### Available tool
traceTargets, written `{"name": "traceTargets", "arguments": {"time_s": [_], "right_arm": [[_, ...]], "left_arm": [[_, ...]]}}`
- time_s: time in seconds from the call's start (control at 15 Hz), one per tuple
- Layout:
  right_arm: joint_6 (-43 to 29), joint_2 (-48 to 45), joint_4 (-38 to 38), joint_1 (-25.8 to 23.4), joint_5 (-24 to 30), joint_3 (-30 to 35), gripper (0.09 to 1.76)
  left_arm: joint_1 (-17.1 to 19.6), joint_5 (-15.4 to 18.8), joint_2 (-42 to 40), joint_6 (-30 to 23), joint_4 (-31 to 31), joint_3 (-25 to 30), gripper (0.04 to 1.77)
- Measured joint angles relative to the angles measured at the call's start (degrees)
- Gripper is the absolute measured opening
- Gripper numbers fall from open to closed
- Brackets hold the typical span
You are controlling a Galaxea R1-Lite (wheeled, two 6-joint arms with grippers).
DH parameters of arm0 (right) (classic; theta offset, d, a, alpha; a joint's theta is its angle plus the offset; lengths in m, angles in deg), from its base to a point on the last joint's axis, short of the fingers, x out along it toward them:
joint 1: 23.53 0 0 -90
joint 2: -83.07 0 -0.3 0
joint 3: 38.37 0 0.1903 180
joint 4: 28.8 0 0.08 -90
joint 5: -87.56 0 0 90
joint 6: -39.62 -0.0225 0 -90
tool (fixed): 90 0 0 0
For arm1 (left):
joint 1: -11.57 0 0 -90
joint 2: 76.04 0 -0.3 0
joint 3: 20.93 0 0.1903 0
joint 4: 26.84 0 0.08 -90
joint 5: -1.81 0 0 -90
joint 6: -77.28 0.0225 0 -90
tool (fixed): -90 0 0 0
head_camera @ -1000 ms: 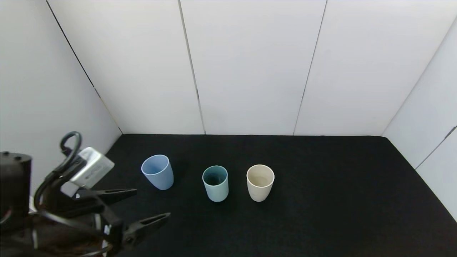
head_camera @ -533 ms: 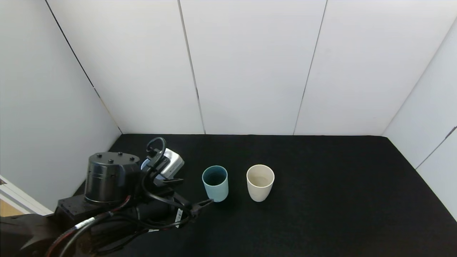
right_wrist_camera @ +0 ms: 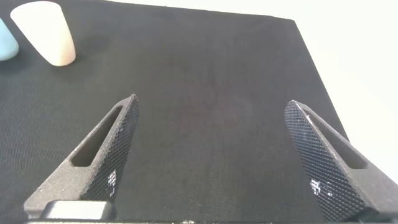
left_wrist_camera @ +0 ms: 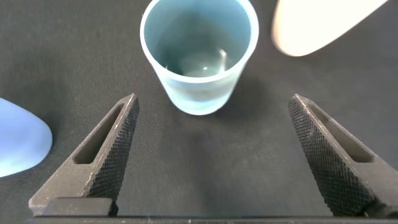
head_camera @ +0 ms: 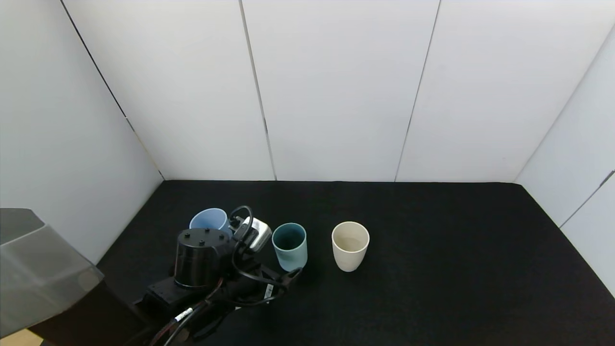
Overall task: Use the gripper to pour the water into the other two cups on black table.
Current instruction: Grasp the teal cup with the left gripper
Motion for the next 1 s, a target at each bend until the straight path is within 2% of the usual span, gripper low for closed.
{"name": "traceTargets", "arguments": {"time_s": [0.27, 1.0], "right_arm": [[0.0, 0.0, 0.0, 0.0, 0.0, 0.0, 1.71], [0.0, 0.0, 0.0, 0.0, 0.0, 0.0, 1.71]], "left_arm": [[0.0, -0.7, 5.8, 0.1, -8.0, -0.7, 1.72], [0.1, -0.5, 11.6, 0.5, -7.5, -8.9, 1.72]]}}
